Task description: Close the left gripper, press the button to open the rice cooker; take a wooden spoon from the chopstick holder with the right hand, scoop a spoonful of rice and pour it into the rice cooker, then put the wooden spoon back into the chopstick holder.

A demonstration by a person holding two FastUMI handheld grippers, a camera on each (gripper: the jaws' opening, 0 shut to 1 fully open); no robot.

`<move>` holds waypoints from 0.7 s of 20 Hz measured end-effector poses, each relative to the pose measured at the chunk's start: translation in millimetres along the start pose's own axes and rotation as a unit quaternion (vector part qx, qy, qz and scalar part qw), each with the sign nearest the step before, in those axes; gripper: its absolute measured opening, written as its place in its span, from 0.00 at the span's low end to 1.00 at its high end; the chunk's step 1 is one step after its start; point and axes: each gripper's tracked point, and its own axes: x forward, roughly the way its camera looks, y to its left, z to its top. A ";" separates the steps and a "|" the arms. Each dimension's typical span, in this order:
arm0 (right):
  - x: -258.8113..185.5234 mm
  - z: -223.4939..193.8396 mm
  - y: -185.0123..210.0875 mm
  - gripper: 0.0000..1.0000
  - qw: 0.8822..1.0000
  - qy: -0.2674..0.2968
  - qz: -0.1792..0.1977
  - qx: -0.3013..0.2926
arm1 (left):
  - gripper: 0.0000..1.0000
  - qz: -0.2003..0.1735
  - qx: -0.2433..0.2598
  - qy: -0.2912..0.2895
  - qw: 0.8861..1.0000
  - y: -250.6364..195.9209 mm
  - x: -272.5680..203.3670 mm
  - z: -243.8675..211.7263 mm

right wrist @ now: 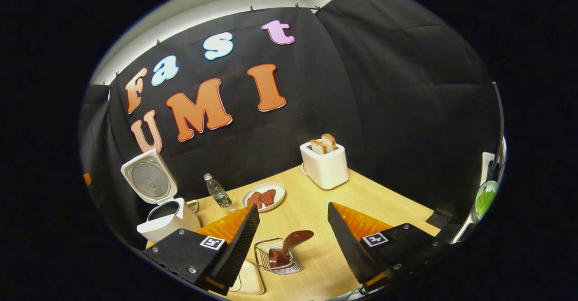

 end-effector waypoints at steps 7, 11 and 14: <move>27.0 -55.5 -2.5 0.95 0.996 0.067 0.003 0.054 | 0.15 0.065 -0.006 -0.022 0.998 49.9 -30.0 7.6; 36.1 -75.0 -3.1 0.88 0.991 0.092 0.005 0.095 | 0.37 0.073 -0.012 -0.020 0.997 58.5 -36.0 -0.5; 41.9 -83.2 -2.8 0.68 0.989 0.101 0.007 0.110 | 0.37 0.072 -0.015 -0.021 0.997 63.1 -38.6 -3.7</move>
